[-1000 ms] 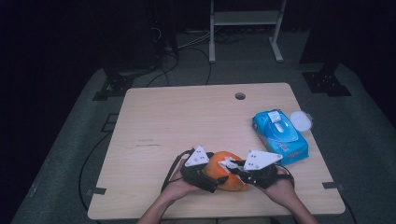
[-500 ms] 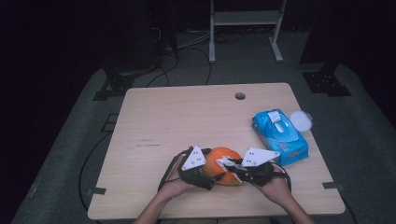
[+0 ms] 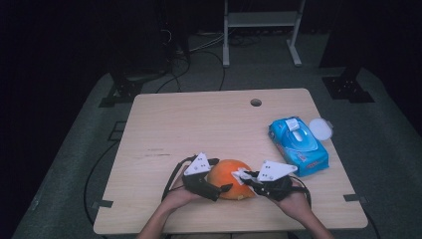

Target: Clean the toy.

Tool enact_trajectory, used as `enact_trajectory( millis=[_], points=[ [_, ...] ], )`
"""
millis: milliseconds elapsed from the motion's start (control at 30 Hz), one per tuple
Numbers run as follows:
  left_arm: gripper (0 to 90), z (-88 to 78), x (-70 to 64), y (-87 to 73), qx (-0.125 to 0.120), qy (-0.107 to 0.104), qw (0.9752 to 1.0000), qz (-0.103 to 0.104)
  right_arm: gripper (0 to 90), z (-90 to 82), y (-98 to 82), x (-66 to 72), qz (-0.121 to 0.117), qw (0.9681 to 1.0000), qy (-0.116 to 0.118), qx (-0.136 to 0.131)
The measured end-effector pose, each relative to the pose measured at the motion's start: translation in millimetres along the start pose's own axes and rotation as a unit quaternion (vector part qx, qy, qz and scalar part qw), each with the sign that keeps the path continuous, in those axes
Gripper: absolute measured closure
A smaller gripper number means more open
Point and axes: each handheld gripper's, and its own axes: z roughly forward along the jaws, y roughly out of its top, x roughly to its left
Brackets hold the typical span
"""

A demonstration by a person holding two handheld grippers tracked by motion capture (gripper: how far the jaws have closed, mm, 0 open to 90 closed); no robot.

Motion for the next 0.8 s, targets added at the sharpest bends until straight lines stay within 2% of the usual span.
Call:
enact_trajectory(
  millis=[67, 133, 233, 333, 400, 467, 500, 567, 667, 700, 800],
  points=[
    [14.6, -1.2, 2.9, -5.0, 0.004, 0.002, 1.0, -0.004, 77.2, 2.5, 1.4, 3.0, -0.012, 0.9999, -0.004, 0.006],
    [18.9, -5.0, 6.6, -7.7, 0.01, 0.002, 0.9998, -0.014, 77.2, 1.6, 0.3, 0.9, -0.004, 1.0, -0.001, 0.008],
    [19.7, -9.3, 11.0, -12.1, 0.015, 0.009, 0.9994, -0.03, 77.2, 0.0, -3.7, -1.8, -0.005, 0.9996, -0.015, 0.022],
    [19.7, -7.9, 11.5, -13.1, 0.015, 0.011, 0.9991, -0.038, 77.2, -1.8, -8.6, -3.7, 0.018, 0.9996, -0.009, 0.019],
    [19.7, -5.9, 10.0, -12.2, 0.018, 0.017, 0.999, -0.037, 77.1, -1.9, -5.0, -1.6, 0.023, 0.9997, 0.001, 0.009],
    [19.7, -5.7, 10.5, -12.1, 0.018, 0.018, 0.9988, -0.041, 77.2, 1.1, 1.6, 5.2, 0.018, 0.9996, 0.024, -0.003],
    [19.8, -6.0, 11.0, -12.4, 0.018, 0.017, 0.9988, -0.043, 77.1, 4.5, 5.4, 10.5, 0.002, 0.9996, 0.027, -0.001],
    [20.0, -8.2, 13.6, -13.6, 0.02, 0.013, 0.9987, -0.045, 77.2, 7.9, 7.4, 13.6, -0.017, 0.9997, 0.018, 0.007],
    [21.0, -8.7, 16.1, -14.9, 0.015, 0.011, 0.9984, -0.054, 77.2, 5.9, 1.9, 4.0, 0.005, 0.9998, 0.014, 0.009],
    [21.1, -9.0, 17.3, -15.2, 0.016, 0.009, 0.9983, -0.056, 77.3, 4.4, -1.5, -0.2, 0.019, 0.9997, 0.011, 0.009],
    [22.0, -9.4, 19.8, -16.5, 0.018, 0.005, 0.9978, -0.064, 77.2, 0.2, -12.4, -10.3, 0.039, 0.9991, -0.004, 0.019]
  ],
)
